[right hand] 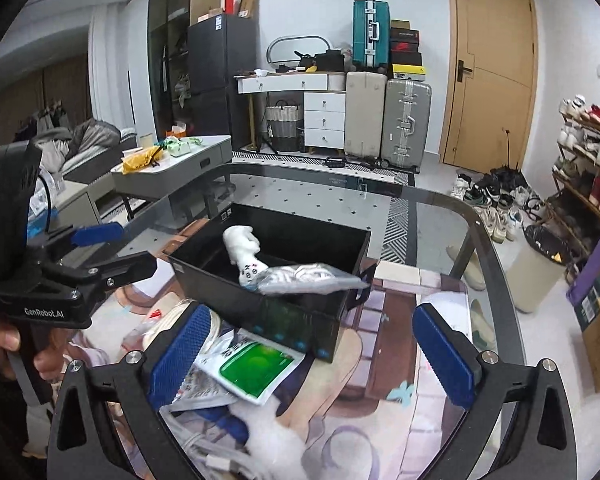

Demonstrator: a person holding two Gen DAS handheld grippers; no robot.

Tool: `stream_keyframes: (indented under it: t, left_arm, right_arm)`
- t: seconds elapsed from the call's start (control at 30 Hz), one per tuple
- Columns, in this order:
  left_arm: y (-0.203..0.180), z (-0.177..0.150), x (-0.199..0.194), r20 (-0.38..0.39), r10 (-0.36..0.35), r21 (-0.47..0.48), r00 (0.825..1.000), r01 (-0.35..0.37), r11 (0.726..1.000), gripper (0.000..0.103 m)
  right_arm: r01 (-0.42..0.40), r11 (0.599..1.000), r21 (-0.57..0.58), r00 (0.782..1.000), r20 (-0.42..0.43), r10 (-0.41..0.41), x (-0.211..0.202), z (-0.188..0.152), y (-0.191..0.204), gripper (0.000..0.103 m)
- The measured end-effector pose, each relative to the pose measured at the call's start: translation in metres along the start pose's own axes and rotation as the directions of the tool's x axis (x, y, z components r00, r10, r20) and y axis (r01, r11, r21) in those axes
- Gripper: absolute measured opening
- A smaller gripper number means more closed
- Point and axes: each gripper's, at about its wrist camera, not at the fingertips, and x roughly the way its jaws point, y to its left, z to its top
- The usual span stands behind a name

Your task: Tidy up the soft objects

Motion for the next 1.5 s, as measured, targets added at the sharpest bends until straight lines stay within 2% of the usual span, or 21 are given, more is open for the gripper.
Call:
stream_keyframes:
  t: [0.23, 0.7, 1.07, 1.3, 1.5]
  left_arm:
    - [-0.003, -0.019, -0.018, 0.009, 0.021, 0.015, 1.000, -0.021, 1.000, 0.103]
    - [-0.013, -0.056, -0.029, 0.012, 0.045, 0.066, 0.999, -0.046, 0.997, 0.103]
    - [-0.004, -0.066, -0.019, -0.005, 0.065, 0.059, 0.998, -0.065, 0.996, 0.103]
    - [-0.001, -0.067, -0.013, -0.033, 0.014, 0.042, 0.999, -0.013, 0.999, 0.103]
    - [-0.001, -0.067, -0.010, -0.047, -0.005, 0.040, 0.999, 0.007, 0.999, 0.103]
  right_arm:
    - [-0.008, 1.000, 0.018, 1.000, -0.014, 0.009, -0.021, -0.023, 0.008, 0.102]
    - [-0.011, 0.996, 0.089, 0.997, -0.077, 0.018, -0.032, -0.066, -0.002, 0.102]
    - [0.051, 0.994, 0.097, 0.990, -0.139, -0.037, -0.020, -0.080, -0.020, 0.102]
    - [0.069, 0.994, 0.089, 0.983, -0.177, -0.052, -0.007, -0.087, -0.026, 0.102]
    - [0.046, 0.998, 0.046, 0.976, -0.216, -0.035, 0.004, -0.092, -0.018, 0.102]
